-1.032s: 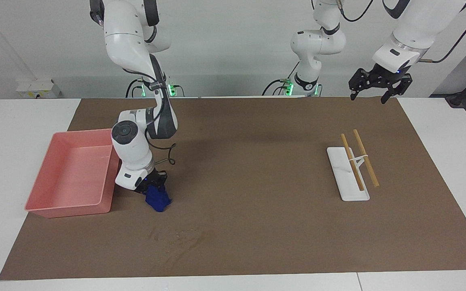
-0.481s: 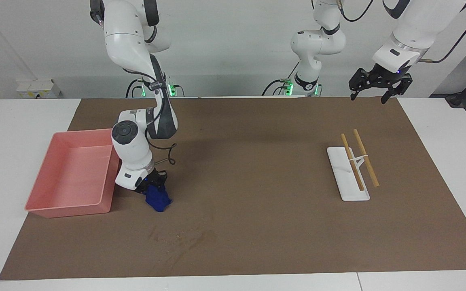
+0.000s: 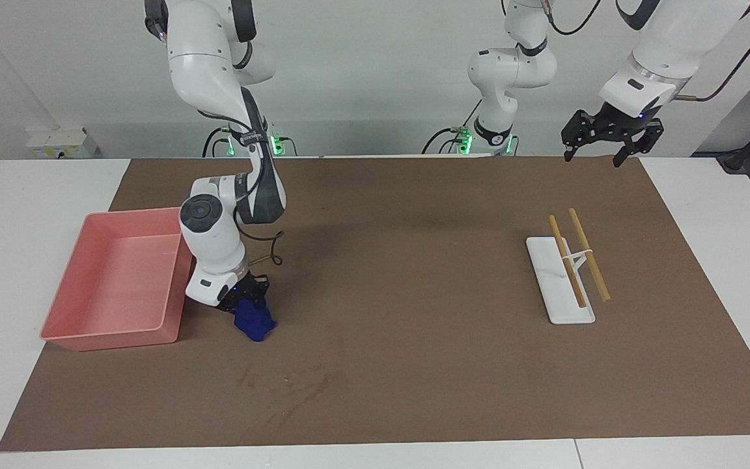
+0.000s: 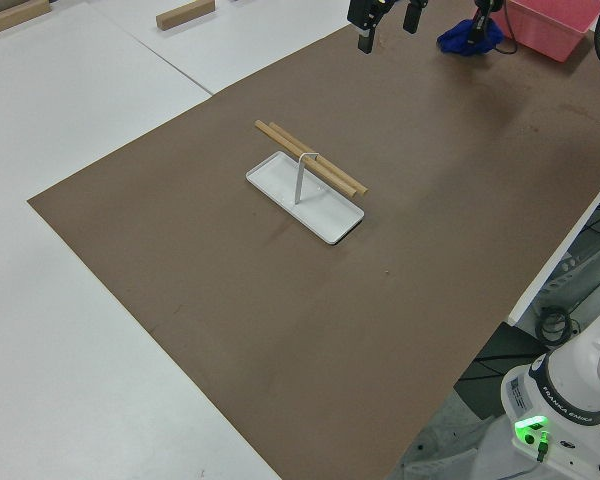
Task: Wipe water with towel using both arms
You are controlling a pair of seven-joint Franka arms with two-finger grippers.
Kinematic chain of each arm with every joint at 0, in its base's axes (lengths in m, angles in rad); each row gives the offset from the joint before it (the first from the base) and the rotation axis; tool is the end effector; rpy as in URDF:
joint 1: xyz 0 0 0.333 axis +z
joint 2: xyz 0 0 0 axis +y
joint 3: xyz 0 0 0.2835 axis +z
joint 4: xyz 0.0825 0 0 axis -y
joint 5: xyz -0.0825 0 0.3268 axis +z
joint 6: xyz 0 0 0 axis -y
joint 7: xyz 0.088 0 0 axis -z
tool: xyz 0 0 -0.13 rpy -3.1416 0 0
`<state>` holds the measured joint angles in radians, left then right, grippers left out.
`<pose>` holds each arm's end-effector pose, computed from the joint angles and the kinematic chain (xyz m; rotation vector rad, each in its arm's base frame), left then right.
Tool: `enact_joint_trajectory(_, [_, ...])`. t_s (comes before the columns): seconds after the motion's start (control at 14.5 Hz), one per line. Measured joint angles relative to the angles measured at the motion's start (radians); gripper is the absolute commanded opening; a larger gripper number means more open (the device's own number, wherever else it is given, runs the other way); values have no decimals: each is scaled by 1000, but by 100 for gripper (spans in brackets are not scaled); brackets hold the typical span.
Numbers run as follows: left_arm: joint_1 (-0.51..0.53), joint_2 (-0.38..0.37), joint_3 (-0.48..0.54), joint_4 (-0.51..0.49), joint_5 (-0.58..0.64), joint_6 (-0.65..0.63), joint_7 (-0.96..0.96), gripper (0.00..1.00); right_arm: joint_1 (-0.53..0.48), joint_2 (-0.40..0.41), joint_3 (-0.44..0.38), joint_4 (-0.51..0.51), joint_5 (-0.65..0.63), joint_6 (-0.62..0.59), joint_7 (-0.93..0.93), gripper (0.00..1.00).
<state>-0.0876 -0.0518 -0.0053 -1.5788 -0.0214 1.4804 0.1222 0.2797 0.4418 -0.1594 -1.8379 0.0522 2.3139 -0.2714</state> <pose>0.4701 -0.0468 0.5832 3.1007 -0.3370 -0.0722 0.5851 0.0780 0.2799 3.0555 0.5774 0.0594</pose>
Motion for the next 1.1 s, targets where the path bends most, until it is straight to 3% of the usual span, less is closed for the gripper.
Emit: enact_joint_trajectory(1.1, [-2,0,-1,-3,-1,1,-89,100,0,0,0,0,0,0,0,0])
